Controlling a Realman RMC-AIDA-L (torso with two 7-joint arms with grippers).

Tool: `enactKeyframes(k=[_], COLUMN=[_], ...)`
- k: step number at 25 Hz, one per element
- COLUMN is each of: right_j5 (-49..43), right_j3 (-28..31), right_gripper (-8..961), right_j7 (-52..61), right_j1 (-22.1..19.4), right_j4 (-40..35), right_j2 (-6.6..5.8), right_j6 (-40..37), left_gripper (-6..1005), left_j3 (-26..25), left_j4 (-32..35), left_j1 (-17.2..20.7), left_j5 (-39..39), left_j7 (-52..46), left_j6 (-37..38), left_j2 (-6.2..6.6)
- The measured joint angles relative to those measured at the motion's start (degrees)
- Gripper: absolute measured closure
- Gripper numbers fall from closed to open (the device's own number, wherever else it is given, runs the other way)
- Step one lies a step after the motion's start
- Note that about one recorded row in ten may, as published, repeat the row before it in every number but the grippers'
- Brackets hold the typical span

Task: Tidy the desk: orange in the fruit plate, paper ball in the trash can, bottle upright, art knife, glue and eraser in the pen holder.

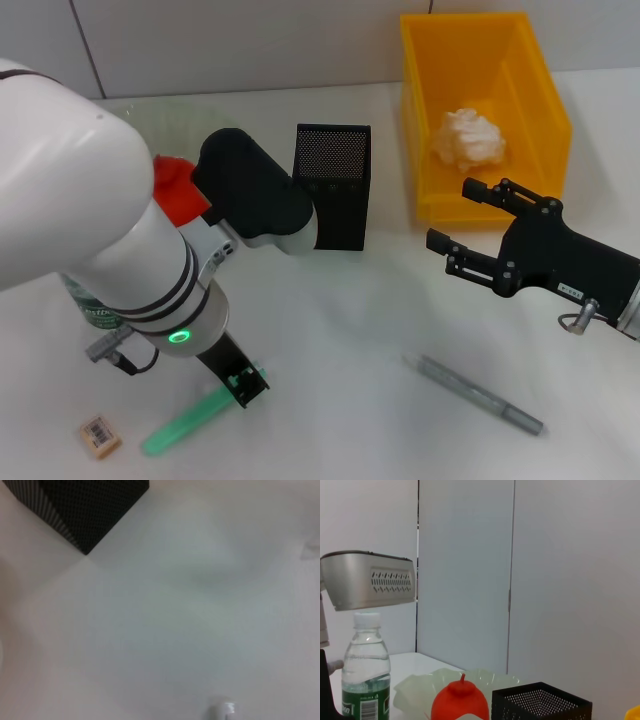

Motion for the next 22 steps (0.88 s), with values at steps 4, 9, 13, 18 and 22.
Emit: enactKeyframes(k=[4, 9, 13, 18, 22], right_j5=[0.0, 0.0, 0.15, 0.33, 0.4], right_j3=[0.1, 0.17, 0.3, 0.35, 0.35], right_gripper=[186, 186, 186, 186, 186], right_j7=[0.0, 0.0, 0.0, 0.0, 0.0], right_j1=[0.0, 0.0, 0.0, 0.0, 0.0], right_j4=[0.0, 0.0, 0.0, 0.0, 0.0], right_j2=[0.0, 0.0, 0.0, 0.0, 0.0], right_j6=[0.0, 0.0, 0.0, 0.0, 0.02], left_gripper=[801, 802, 802, 802, 802], left_j3=[0.03, -0.31, -0.18, -0.49, -0.65], left_j4=[1.65, 4.49, 7.39, 11.54, 14.87], left_j1=[-0.01, 0.25, 0.49, 1.0, 1.34], left_j5=[-0.32, -2.24, -3.01, -3.73, -3.78], left_j7=[0.0, 0.0, 0.0, 0.0, 0.0], left_j6=[0.05, 0.1, 0.18, 0.18, 0.18], left_j2=[0.0, 0.0, 0.0, 0.0, 0.0])
